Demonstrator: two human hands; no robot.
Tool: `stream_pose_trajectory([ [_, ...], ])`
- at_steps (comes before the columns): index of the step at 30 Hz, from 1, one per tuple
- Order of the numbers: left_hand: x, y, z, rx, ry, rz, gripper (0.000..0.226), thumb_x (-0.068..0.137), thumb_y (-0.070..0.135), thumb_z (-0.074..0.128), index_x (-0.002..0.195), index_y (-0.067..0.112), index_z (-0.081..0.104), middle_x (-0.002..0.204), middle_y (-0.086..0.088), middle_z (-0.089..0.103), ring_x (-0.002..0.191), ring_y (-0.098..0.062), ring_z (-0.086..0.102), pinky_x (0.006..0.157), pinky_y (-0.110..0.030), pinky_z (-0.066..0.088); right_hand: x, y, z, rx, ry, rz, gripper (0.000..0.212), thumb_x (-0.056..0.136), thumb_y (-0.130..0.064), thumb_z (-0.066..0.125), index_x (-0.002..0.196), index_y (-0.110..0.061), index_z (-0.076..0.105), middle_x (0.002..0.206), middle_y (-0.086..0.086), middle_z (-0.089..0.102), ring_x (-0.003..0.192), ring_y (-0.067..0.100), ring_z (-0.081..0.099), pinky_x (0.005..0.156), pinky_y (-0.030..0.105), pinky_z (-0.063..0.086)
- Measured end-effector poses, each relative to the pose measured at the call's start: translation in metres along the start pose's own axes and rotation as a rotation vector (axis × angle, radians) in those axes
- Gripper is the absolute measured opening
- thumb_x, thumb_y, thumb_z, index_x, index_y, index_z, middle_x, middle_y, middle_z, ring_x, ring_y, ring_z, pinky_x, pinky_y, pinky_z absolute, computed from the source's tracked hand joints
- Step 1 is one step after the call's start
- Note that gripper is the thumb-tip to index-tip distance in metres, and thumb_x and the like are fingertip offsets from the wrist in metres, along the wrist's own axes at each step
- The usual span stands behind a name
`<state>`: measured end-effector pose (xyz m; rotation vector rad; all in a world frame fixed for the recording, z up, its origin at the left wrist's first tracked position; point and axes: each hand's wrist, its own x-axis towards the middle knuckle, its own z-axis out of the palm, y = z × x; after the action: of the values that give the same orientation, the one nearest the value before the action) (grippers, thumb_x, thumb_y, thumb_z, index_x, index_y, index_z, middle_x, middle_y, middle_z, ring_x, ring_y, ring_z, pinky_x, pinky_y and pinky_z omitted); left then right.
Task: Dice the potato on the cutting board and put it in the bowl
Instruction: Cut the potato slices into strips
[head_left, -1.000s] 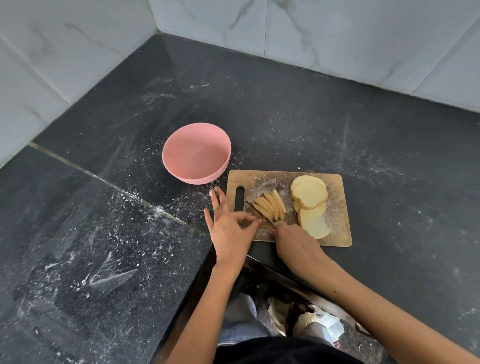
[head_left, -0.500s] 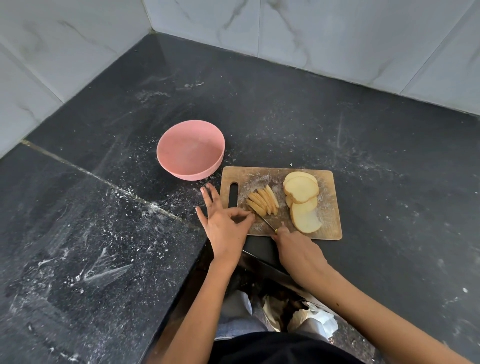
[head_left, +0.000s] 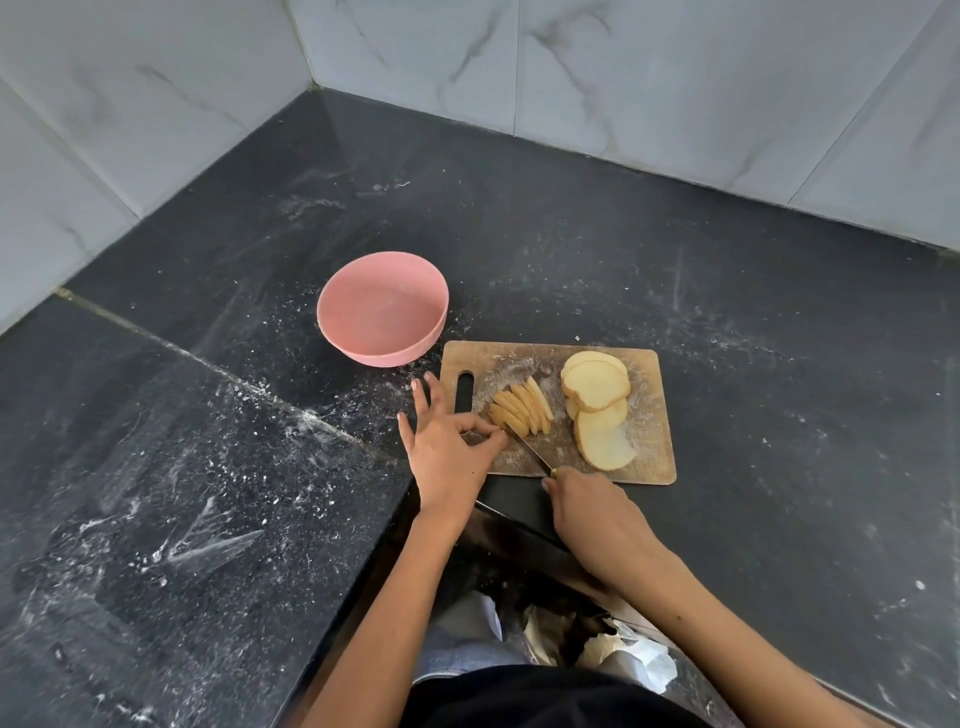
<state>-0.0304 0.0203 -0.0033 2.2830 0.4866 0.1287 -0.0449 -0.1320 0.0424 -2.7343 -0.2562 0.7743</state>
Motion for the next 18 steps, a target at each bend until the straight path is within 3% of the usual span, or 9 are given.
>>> stream_pose_trajectory([
  [4, 0.002, -0.008, -0.002, 0.034, -0.023, 0.096, 0.006, 0.077, 0.026, 0.08, 0.08, 0.025, 0.075, 0.158, -0.007, 0.022, 0.149, -0.018, 0.01, 0.119, -0.038, -0.003, 0.0, 0.007, -0.012, 0.047, -0.018, -0.044, 0.031, 0.103, -0.035, 0.032, 0.088, -0.016, 0.052, 0.091, 0.009, 0.061, 0.09, 0.029, 0.059, 0.069, 0.033, 0.04],
  [7, 0.01, -0.012, -0.011, 0.028, -0.072, 0.251, 0.031, 0.074, 0.025, 0.082, 0.103, 0.026, 0.073, 0.15, -0.002, 0.04, 0.142, -0.015, 0.032, 0.12, -0.036, 0.015, -0.003, 0.023, -0.026, 0.082, -0.019, -0.042, 0.034, 0.102, -0.035, 0.034, 0.073, -0.021, 0.044, 0.073, -0.002, 0.052, 0.072, 0.019, 0.053, 0.064, 0.031, 0.039],
  [11, 0.043, -0.003, -0.024, 0.164, -0.422, 0.6, 0.062, 0.078, 0.014, 0.078, 0.135, 0.023, 0.055, 0.147, 0.011, 0.035, 0.139, -0.006, 0.028, 0.118, -0.039, 0.023, -0.007, 0.04, -0.031, 0.191, 0.039, 0.023, 0.034, 0.101, -0.035, 0.037, 0.076, -0.017, 0.051, 0.072, -0.001, 0.055, 0.068, 0.016, 0.052, 0.064, 0.034, 0.041],
  [14, 0.072, 0.014, -0.026, 0.309, -0.641, 0.83, 0.068, 0.073, 0.005, 0.08, 0.135, 0.017, 0.054, 0.144, 0.007, 0.04, 0.14, -0.01, 0.026, 0.116, -0.035, 0.024, -0.011, 0.047, -0.028, 0.266, 0.105, 0.073, 0.036, 0.101, -0.034, 0.038, 0.077, -0.012, 0.054, 0.072, 0.004, 0.059, 0.07, 0.021, 0.057, 0.066, 0.036, 0.044],
  [18, 0.102, 0.038, -0.021, 0.553, -0.875, 0.985, 0.069, 0.071, 0.015, 0.083, 0.135, 0.017, 0.056, 0.143, 0.0, 0.049, 0.141, -0.016, 0.033, 0.112, -0.039, 0.032, -0.016, 0.05, -0.021, 0.318, 0.154, 0.106, 0.038, 0.1, -0.034, 0.039, 0.079, -0.007, 0.054, 0.072, 0.007, 0.06, 0.071, 0.023, 0.057, 0.067, 0.036, 0.044],
])
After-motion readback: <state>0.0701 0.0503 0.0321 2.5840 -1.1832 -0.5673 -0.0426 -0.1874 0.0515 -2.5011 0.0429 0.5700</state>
